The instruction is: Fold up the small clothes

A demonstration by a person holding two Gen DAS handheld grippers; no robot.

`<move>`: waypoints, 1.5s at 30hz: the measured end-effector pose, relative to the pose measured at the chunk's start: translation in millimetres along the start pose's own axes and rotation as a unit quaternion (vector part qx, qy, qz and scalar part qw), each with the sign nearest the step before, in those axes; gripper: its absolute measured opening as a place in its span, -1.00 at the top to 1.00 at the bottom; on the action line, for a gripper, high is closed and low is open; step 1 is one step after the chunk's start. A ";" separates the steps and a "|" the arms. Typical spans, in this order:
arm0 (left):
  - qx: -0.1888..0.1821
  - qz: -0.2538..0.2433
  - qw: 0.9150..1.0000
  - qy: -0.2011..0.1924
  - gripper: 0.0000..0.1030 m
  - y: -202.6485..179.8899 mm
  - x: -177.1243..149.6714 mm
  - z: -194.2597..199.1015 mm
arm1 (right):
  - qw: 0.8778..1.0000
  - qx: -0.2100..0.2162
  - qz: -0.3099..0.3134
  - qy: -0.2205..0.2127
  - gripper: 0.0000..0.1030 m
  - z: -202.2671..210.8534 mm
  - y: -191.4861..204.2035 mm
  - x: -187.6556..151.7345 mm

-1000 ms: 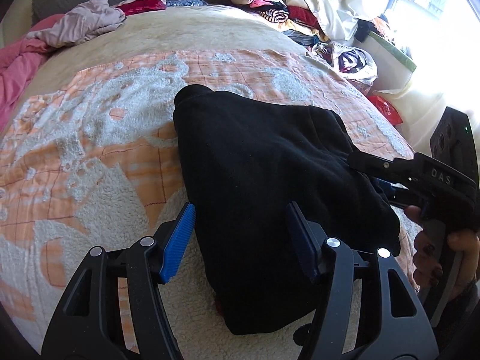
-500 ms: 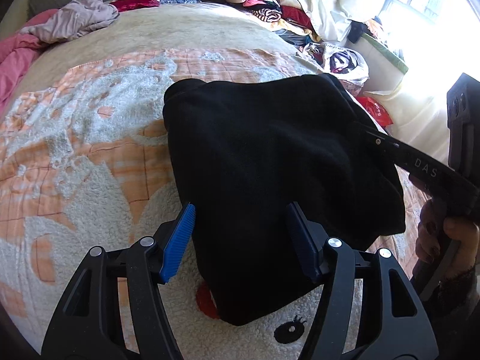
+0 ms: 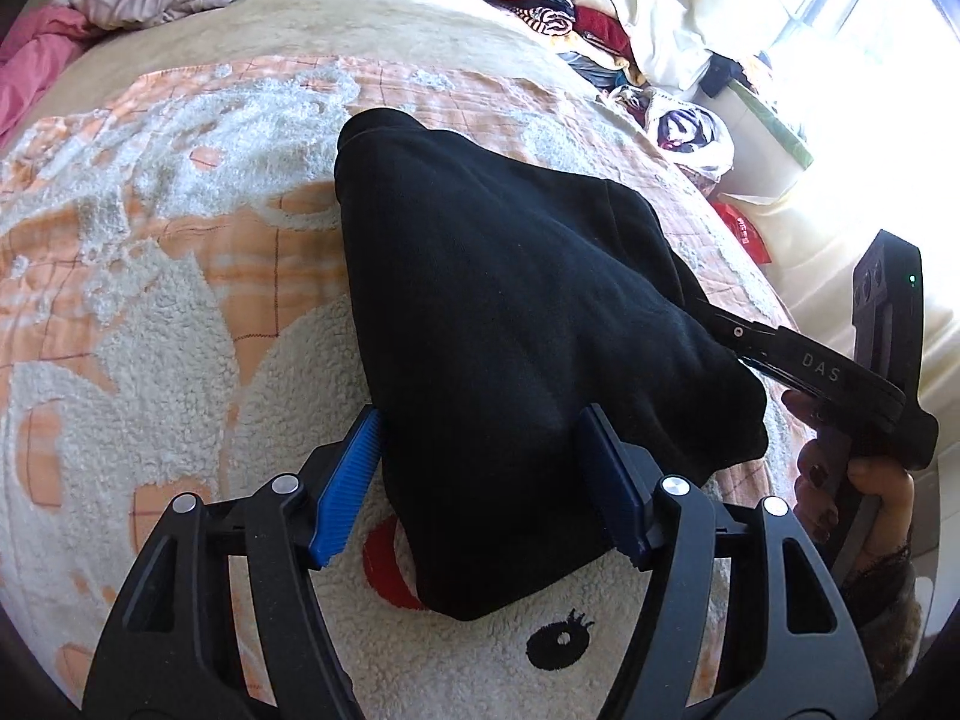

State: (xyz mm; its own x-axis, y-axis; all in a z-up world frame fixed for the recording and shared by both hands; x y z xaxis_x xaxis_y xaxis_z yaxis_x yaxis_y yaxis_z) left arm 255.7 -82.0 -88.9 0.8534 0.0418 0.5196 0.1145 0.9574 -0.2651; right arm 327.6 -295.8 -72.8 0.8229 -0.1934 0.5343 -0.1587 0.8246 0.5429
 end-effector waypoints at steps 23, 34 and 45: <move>-0.061 0.067 0.996 0.022 -0.14 4.5 -23.1 11.4 | 0.999 0.038 -0.008 0.005 0.36 21.3 25.4 -30.7; -0.046 0.076 0.995 0.039 -0.11 15.3 -16.1 -1.8 | 0.999 0.040 -0.022 0.015 0.16 21.8 17.2 -31.2; -0.034 0.044 0.997 0.048 0.05 12.9 -17.5 -8.8 | 0.998 0.016 0.054 0.007 0.65 16.0 47.8 -37.3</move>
State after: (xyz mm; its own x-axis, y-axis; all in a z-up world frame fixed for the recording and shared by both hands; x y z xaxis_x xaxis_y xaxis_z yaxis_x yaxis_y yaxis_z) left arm 246.7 -73.0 -108.7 0.9061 0.0940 0.4124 0.0685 0.9295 -0.3625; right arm 280.5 -257.6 -56.4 0.8078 -0.0964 0.5816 -0.2644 0.8225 0.5035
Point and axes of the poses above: each gripper's, at about its wrist camera, not at the fingertips, and z roughly against the way its jaws point, y to its left, x to its top, the point moved 7 cm from there along -z, roughly the way its jaws point, and after that the axes turned 5 degrees about x, right-handed, at the moved point
